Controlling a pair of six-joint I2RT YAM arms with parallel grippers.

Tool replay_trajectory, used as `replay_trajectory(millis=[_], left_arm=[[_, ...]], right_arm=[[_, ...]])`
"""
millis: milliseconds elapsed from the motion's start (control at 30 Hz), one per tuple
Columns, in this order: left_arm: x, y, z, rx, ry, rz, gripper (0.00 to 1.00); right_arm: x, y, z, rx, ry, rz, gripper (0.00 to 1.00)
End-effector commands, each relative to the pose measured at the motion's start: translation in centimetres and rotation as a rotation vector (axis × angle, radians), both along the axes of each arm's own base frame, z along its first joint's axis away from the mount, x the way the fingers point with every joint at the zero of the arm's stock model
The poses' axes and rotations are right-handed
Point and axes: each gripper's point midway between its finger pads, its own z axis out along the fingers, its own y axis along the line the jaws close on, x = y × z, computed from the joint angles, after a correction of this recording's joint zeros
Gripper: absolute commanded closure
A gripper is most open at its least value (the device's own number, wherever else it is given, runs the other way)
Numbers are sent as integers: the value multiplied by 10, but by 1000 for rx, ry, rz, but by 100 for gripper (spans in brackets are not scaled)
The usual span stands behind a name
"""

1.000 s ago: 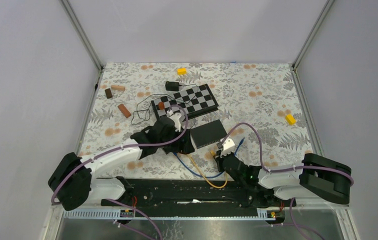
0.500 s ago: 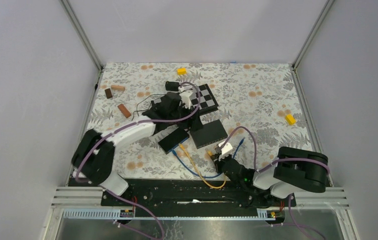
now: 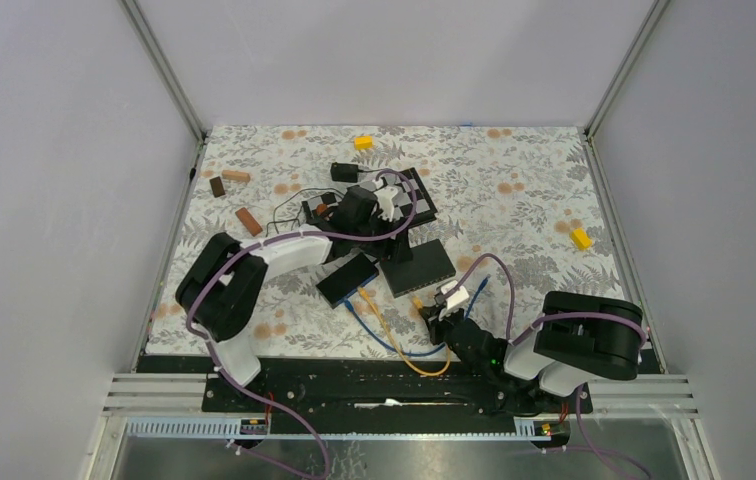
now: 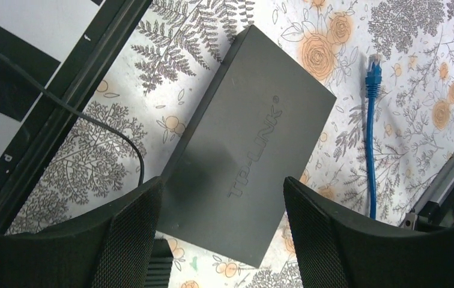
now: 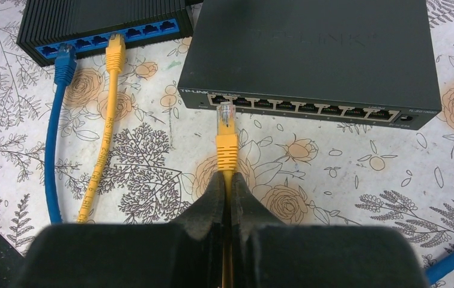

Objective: Insert the plug into the switch port
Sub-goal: Insert the connector into the switch port.

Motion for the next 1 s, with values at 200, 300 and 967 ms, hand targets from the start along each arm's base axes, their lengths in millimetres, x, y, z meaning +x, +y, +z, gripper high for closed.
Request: replay_trajectory(millis=[200,300,967], left_arm=[[28,-18,1,-34,-91,-9,25],[31,-17,-5,-21,-88,-2,25],[28,-5,-23,42,-65,27,25]], right_arm=[[12,-19,0,0,12,-167,100],[14,-30,0,-16,11,-218,100],[62,-23,8,-72,-13,-120,100]])
